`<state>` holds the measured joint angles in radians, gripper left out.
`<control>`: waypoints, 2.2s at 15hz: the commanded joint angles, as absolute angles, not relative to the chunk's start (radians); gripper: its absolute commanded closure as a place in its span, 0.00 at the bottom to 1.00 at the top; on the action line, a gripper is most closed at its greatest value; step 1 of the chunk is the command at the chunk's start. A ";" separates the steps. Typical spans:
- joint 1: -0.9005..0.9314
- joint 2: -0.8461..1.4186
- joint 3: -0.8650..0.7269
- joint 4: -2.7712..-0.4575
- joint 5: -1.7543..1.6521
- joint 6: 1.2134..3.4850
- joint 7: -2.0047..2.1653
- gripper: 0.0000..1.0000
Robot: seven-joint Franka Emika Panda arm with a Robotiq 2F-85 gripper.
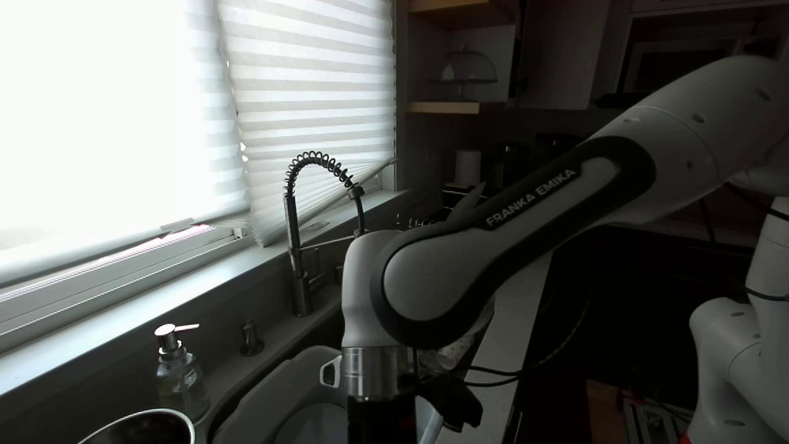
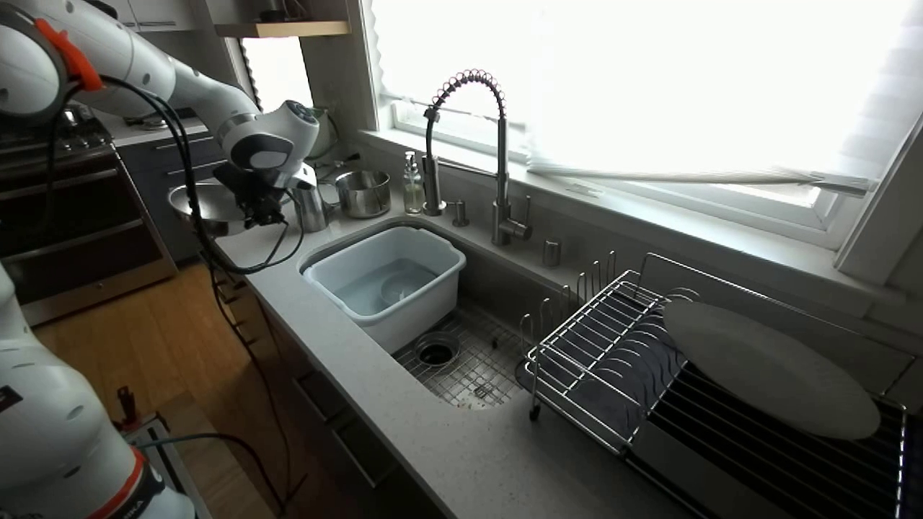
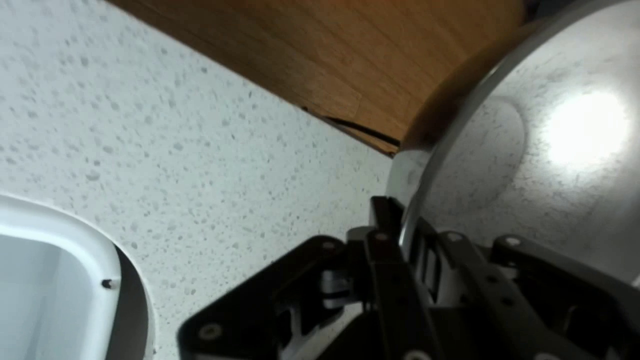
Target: Put the silver bowl in the sink
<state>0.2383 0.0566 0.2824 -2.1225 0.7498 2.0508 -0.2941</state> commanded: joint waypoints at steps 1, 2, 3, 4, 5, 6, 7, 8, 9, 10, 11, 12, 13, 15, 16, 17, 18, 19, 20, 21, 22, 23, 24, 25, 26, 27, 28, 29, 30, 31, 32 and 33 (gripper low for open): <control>0.228 -0.137 0.252 -2.238 0.660 1.950 -0.148 0.98; 0.224 -0.180 0.243 -2.266 0.629 1.933 -0.103 0.98; 0.221 -0.227 0.236 -2.301 0.600 1.930 -0.056 0.98; 0.216 -0.269 0.231 -2.333 0.564 1.931 -0.008 0.98; 0.210 -0.306 0.227 -2.366 0.534 1.944 0.028 0.98; 0.204 -0.341 0.225 -2.395 0.504 1.956 0.068 0.98; 0.196 -0.375 0.221 -2.430 0.477 1.975 0.098 0.98; 0.187 -0.405 0.219 -2.461 0.451 1.991 0.129 0.98; 0.177 -0.432 0.217 -2.490 0.430 2.024 0.150 0.98; 0.170 -0.447 0.215 -2.521 0.420 2.067 0.158 0.98; 0.171 -0.454 0.203 -2.548 0.436 2.111 0.144 0.98; 0.158 -0.451 0.199 -2.577 0.427 2.173 0.154 0.98; 0.184 -0.408 0.194 -2.506 0.434 2.097 0.134 0.93; 0.175 -0.418 0.185 -2.550 0.432 2.155 0.137 0.93; 0.173 -0.418 0.183 -2.557 0.432 2.162 0.137 0.93; 0.173 -0.419 0.183 -2.559 0.432 2.163 0.137 0.93; 0.173 -0.419 0.183 -2.559 0.432 2.164 0.138 0.93; 0.173 -0.420 0.183 -2.559 0.432 2.164 0.138 0.93; 0.173 -0.420 0.183 -2.559 0.432 2.164 0.138 0.93; 0.173 -0.421 0.183 -2.559 0.432 2.164 0.138 0.93; 0.173 -0.421 0.183 -2.559 0.432 2.164 0.138 0.93; 0.173 -0.422 0.183 -2.559 0.432 2.164 0.138 0.98; 0.146 -0.415 0.186 -2.570 0.402 2.179 0.178 0.98; 0.124 -0.423 0.185 -2.583 0.372 2.200 0.201 0.98; 0.096 -0.439 0.176 -2.598 0.332 2.216 0.228 0.98; 0.072 -0.451 0.168 -2.609 0.293 2.217 0.256 0.98; 0.039 -0.469 0.157 -2.623 0.245 2.220 0.290 0.98; 0.011 -0.483 0.143 -2.634 0.209 2.220 0.313 0.98; -0.020 -0.499 0.130 -2.643 0.173 2.219 0.339 0.98; -0.049 -0.511 0.115 -2.653 0.146 2.221 0.362 0.98; -0.080 -0.520 0.095 -2.667 0.124 2.233 0.376 0.98; -0.111 -0.531 0.080 -2.675 0.101 2.240 0.396 0.98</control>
